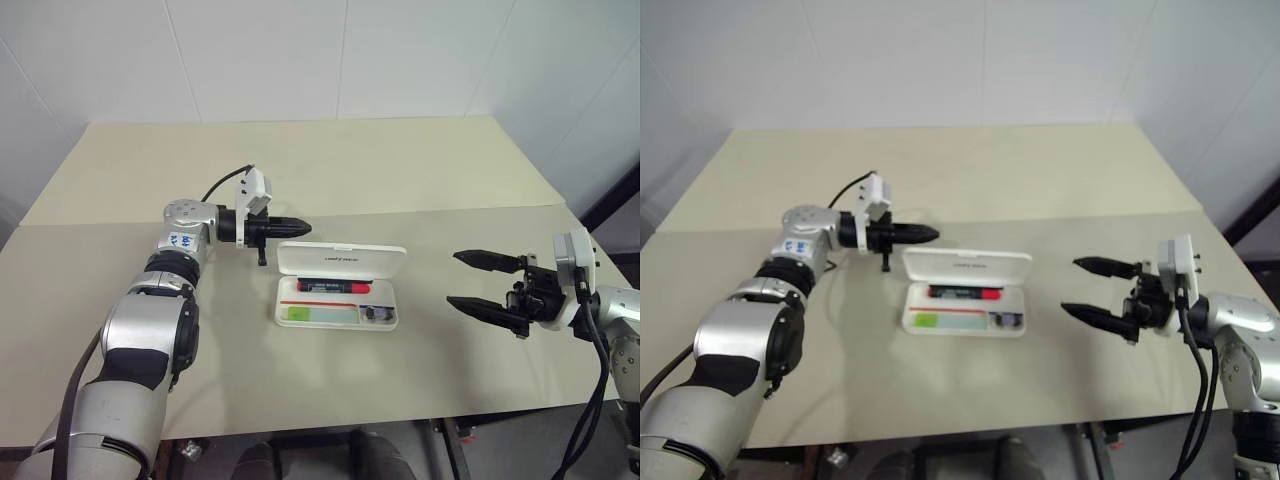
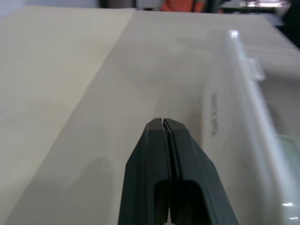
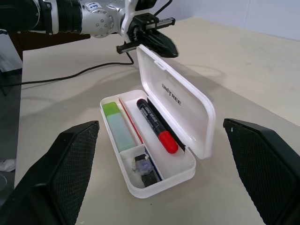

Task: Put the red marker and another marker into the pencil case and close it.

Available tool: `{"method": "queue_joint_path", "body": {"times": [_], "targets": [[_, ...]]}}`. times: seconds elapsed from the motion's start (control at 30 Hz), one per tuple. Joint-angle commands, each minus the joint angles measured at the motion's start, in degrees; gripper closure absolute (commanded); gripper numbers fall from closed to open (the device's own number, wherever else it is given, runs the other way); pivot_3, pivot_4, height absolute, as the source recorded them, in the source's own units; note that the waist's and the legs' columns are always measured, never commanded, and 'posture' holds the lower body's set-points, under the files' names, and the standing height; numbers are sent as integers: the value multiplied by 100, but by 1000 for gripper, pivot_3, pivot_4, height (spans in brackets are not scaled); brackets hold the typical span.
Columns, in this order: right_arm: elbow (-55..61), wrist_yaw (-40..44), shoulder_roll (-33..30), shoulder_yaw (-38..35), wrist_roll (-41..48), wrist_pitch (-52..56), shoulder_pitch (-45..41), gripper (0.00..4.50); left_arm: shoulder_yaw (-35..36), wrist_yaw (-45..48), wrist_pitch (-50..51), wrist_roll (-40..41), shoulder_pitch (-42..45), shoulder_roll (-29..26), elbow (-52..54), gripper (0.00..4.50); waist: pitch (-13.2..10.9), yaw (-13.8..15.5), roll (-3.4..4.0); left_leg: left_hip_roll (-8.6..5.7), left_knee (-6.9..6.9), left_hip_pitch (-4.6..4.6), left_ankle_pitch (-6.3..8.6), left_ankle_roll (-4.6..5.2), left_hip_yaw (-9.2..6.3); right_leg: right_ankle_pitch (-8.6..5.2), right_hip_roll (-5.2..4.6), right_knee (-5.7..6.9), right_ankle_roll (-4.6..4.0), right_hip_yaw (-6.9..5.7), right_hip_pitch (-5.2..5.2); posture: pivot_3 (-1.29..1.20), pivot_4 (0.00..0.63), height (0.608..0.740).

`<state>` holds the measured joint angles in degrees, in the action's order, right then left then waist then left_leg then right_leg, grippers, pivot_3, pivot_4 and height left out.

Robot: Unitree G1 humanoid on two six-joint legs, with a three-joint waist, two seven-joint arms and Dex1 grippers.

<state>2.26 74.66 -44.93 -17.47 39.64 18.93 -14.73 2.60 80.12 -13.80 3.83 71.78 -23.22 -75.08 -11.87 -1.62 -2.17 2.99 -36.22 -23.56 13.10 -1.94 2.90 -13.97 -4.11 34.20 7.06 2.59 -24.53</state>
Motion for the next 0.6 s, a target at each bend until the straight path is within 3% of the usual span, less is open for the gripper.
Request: {"method": "queue_joint_path", "body": {"times": [0.03, 0.13, 0.4, 0.6], "targets": [[171, 48, -121, -272, 130, -60, 75, 0, 25, 811, -67, 93, 79, -9, 288, 4482, 0, 6, 0, 0, 0, -1, 0, 0, 0, 0, 0, -1, 0, 0, 0, 0, 150, 740], [214, 59, -100, -303, 165, -40, 132, 0, -273, 1214, -60, 238, -64, -10, 577, 4482, 0, 14, 0, 0, -3, -3, 0, 0, -1, 0, -1, -2, 0, 1, 1, 0, 150, 740], [143, 162, -87, -196, 182, -49, 30, 0, -1956, 1238, -56, 1158, -801, -296, 2105, 4482, 0, 1, 0, 0, -4, 2, 0, 0, 0, 0, 0, 8, 1, 8, 1, 0, 150, 740], [83, 277, -82, -133, 159, -35, -64, 0, -2579, 1238, -617, 1068, -969, -407, 2304, 4482, 0, 7, 0, 0, -20, 2, 0, 0, 0, -2, 0, 11, -4, 12, 5, 0, 150, 740]]}}
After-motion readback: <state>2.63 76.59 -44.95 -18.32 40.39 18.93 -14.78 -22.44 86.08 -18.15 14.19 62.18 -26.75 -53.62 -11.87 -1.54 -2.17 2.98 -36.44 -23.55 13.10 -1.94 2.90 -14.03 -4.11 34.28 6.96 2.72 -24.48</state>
